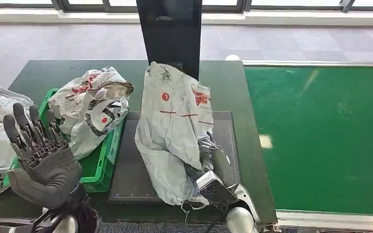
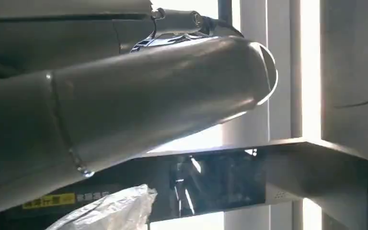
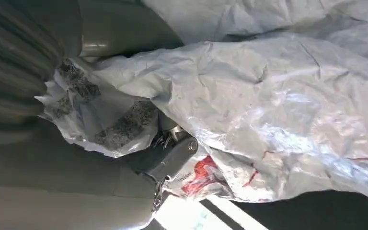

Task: Moved the parcel from conveyor to table for the left to box.

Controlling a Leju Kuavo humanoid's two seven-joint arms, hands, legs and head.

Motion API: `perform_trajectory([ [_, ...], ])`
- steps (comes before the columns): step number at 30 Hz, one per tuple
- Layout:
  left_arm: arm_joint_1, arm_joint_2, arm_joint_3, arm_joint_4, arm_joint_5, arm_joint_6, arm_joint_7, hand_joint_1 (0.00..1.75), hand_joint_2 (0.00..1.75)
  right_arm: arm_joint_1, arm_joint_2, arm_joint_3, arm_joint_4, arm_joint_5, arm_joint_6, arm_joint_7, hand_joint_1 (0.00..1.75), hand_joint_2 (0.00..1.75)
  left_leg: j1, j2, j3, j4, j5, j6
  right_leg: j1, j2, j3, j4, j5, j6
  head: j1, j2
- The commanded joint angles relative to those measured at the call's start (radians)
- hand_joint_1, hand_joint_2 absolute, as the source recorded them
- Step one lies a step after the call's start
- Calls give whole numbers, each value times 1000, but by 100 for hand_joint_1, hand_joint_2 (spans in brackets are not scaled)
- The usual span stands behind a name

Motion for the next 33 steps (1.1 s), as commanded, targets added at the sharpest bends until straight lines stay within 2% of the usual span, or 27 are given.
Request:
perform_trajectory([
  [1,-10,35,-13,98,-8,-14,-25,0,0,17,-18,-52,2,58,6,44,0,175,0,-2,3,-3,1,0,0,-2,4,-3,0,0,0,0],
  [5,1,37,-8,98,-3,-19,-25,0,0,24,-10,-68,-4,63,-16,54,0,175,0,-2,3,-3,1,0,0,-2,4,-3,0,0,0,0],
  [6,4,35,-4,99,-2,-25,-25,0,0,24,-27,-54,-1,134,-11,100,0,175,0,-2,3,-2,0,0,0,-2,3,-2,0,0,0,0],
  [7,6,36,-2,102,-1,-29,-25,0,0,33,-22,-54,-5,152,-27,108,0,0,0,-1,2,-1,0,0,0,-1,2,-1,0,0,0,0],
  [15,2,28,8,115,-1,-39,-25,0,0,66,-28,-61,7,161,5,137,0,0,0,-2,3,-3,0,1,0,-2,5,-3,0,0,0,0],
  [17,-2,25,11,121,-1,-47,-25,0,0,64,-49,-33,28,253,8,178,0,0,0,-2,2,-2,0,0,0,-2,3,-2,0,0,0,0],
  [18,-2,17,17,121,-4,-47,-25,0,0,67,-16,-72,26,159,-30,116,0,0,0,-2,4,-4,1,1,0,-2,5,-4,0,0,0,0],
  [21,-1,17,19,125,-5,-50,-25,0,0,63,-43,-59,11,210,-22,136,0,0,0,-2,3,-2,1,1,0,-2,3,-2,0,0,0,0],
  [24,0,16,22,126,-5,-52,-25,0,0,76,-27,-91,-28,153,-37,122,0,0,0,-1,3,-3,0,1,0,-1,4,-3,0,0,0,0],
  [28,-2,16,21,129,-5,-55,-25,0,0,80,-46,-84,-38,184,-24,135,0,0,0,-2,2,-2,0,1,0,-2,3,-2,0,0,0,0],
  [31,-1,16,19,155,-29,-54,-25,0,0,101,-20,-132,-89,83,-87,82,0,0,0,-1,2,-2,0,0,0,-1,3,-2,0,0,0,0],
  [33,-5,20,13,206,-69,-52,-25,0,0,115,-23,-152,-135,76,-134,58,0,0,0,-2,2,-2,0,0,0,-3,3,-2,0,0,0,0],
])
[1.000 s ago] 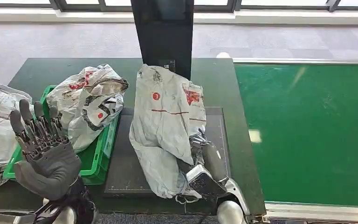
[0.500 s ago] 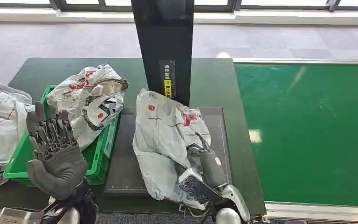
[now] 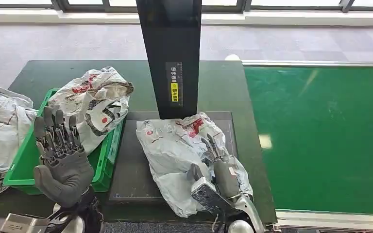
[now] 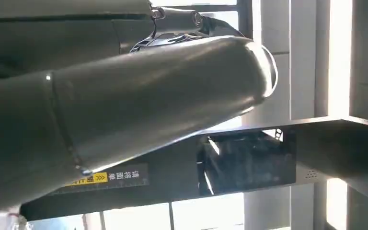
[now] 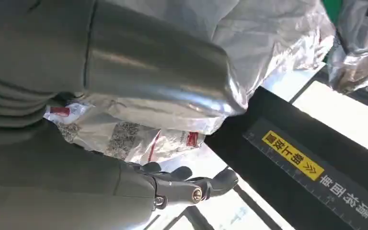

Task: Moved the parcel from conveyor to table for the left to box.

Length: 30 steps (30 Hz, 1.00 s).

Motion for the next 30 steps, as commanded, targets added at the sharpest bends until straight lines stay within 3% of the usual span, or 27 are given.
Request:
perform_trajectory([
  [1,-18,12,12,131,-61,0,-25,0,0,30,-5,-132,-107,-93,-92,-67,0,0,0,-3,1,-2,1,0,0,-4,3,-2,0,0,0,0],
  [12,-18,12,12,131,-61,0,-25,0,0,30,-5,-132,-107,-93,-92,-67,0,0,0,-1,2,-2,0,0,0,-1,3,-2,0,0,0,0],
  [14,-41,9,10,210,-133,-14,-25,0,0,60,8,-171,-167,-181,-129,-100,0,0,0,-1,3,-3,0,0,0,-1,4,-3,0,0,0,0],
  [15,-48,1,16,250,-185,-23,-25,0,0,69,1,-180,-181,-139,-138,-74,0,0,-1,-3,2,-2,1,0,0,-3,3,-1,-1,0,0,0],
  [19,-54,-1,14,271,-214,-27,-25,0,0,77,11,-193,-198,-133,-174,-99,0,0,0,-4,3,-3,1,0,0,-4,4,-3,0,0,0,0],
  [20,-59,-3,8,298,-258,-21,-22,0,0,90,25,-211,-231,-228,-188,-166,0,0,-1,-3,2,-2,1,0,0,-3,2,-1,0,0,0,0],
  [21,-60,-9,4,350,-296,1,-5,0,0,93,-2,-176,-224,-67,-134,-95,0,175,-1,-3,2,-2,0,0,-1,-3,3,-1,-1,0,0,0],
  [22,-60,-9,3,356,-303,4,-4,0,0,88,14,-186,-218,-78,-148,-96,0,175,-1,-7,3,-4,1,1,-1,-8,6,-3,-1,0,0,0],
  [25,-66,-4,-18,379,-349,30,0,0,0,80,38,-225,-215,-237,-188,-178,0,175,0,-2,5,-4,0,1,0,-2,6,-4,0,0,0,0],
  [28,-87,30,-82,421,-522,48,79,0,0,95,32,-240,-268,-313,-190,-244,0,175,-1,0,3,-2,0,1,-1,-1,3,-2,0,0,0,0],
  [29,-96,38,-115,440,-612,59,115,0,175,94,31,-240,-285,-329,-171,-259,0,175,0,-2,3,-3,0,1,0,-3,4,-3,0,-1,0,0],
  [30,-101,45,-140,459,-702,77,161,0,175,91,35,-240,-295,-337,-163,-275,0,175,0,-2,3,-3,0,1,0,-3,4,-3,0,-1,0,0],
])
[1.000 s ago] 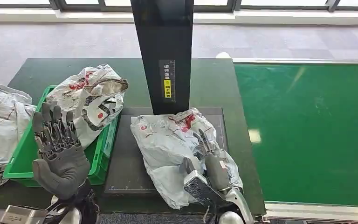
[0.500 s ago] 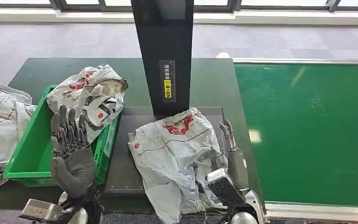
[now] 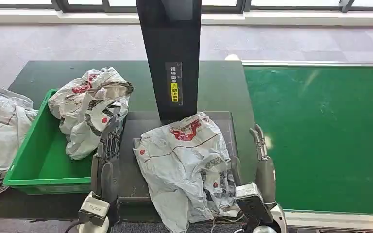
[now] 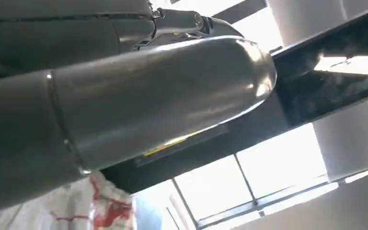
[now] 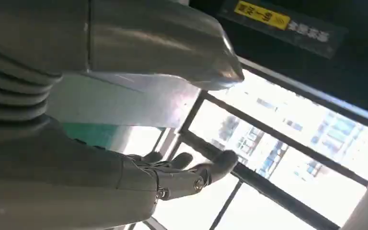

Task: Moved the parcel from conveyor to table for the left to box.

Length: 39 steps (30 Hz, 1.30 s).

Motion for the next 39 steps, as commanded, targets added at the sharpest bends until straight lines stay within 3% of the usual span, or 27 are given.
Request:
perform_trajectory([
  [1,-71,47,-154,227,-422,81,179,0,175,2,31,-97,-93,-190,7,-148,0,175,0,-5,2,-2,1,0,0,-5,3,-2,-1,0,0,0],
  [8,-144,41,-204,472,-857,115,443,0,175,-18,22,-91,-98,-233,56,-150,0,175,0,-6,5,-5,2,0,0,-5,6,-5,1,-1,0,0],
  [23,-145,54,-199,657,-1002,49,545,0,175,-70,-10,-48,-46,-265,63,-150,0,175,0,1,5,-4,1,0,0,2,5,-4,1,0,0,0],
  [24,-140,57,-207,655,-1009,52,540,175,175,-70,-11,-47,-47,-268,67,-150,0,175,0,0,5,-4,1,0,0,1,5,-4,1,0,0,0],
  [39,-115,60,-216,568,-1015,57,528,175,175,-59,-5,-50,-60,-272,71,-150,0,175,0,0,4,-3,-3,1,0,0,14,-3,-2,1,0,0],
])
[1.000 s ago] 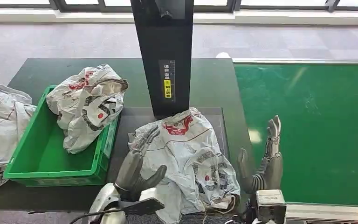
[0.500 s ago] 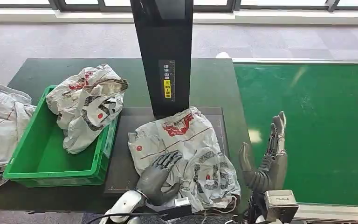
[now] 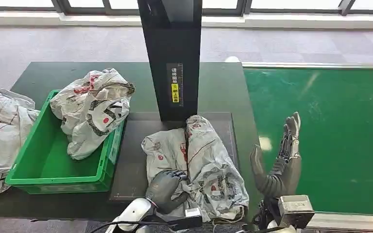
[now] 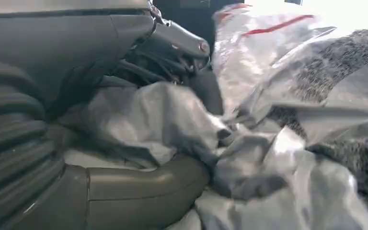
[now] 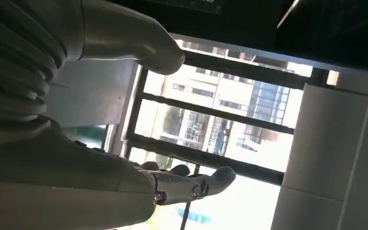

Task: Moved the parcel from conveyor to table for the left to box.

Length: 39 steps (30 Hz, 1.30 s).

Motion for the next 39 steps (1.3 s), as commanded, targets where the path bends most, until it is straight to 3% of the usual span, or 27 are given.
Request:
perform_trajectory([
  [1,21,44,-26,36,-10,-10,3,175,175,-21,-20,-10,39,-3,3,1,0,175,1,2,2,-3,1,0,1,3,0,-3,2,-1,0,0],
  [7,27,44,-27,13,-21,27,-9,175,175,-20,-18,-14,36,-3,6,1,0,175,0,2,11,-1,0,0,0,2,2,-1,0,0,0,0],
  [11,39,20,10,-167,5,223,-75,175,175,-4,-4,-20,11,0,15,1,0,175,1,1,8,0,0,0,1,1,-1,0,0,-1,0,0],
  [19,131,33,-3,-424,143,421,-221,175,175,-34,-1,-16,39,-16,31,1,0,175,1,3,7,0,0,0,1,3,-3,0,1,-1,0,0],
  [28,214,63,-39,-616,525,399,-469,175,175,-51,10,-22,54,-27,42,1,0,175,1,3,6,0,0,0,1,3,-4,0,0,-1,0,0],
  [32,214,63,-39,-616,525,399,-469,175,175,-51,10,-22,54,-27,42,1,0,175,1,2,6,-1,0,0,1,2,-3,-1,1,-1,0,0],
  [33,218,64,-42,-636,592,380,-516,175,175,-51,11,-22,53,-29,41,1,0,175,1,2,6,-1,0,0,1,2,-4,-1,1,-1,0,0],
  [39,225,169,-13,-823,824,524,-557,175,175,-51,-9,-3,73,-58,19,1,0,175,1,3,6,-1,0,-1,1,3,-4,-1,0,-1,0,0],
])
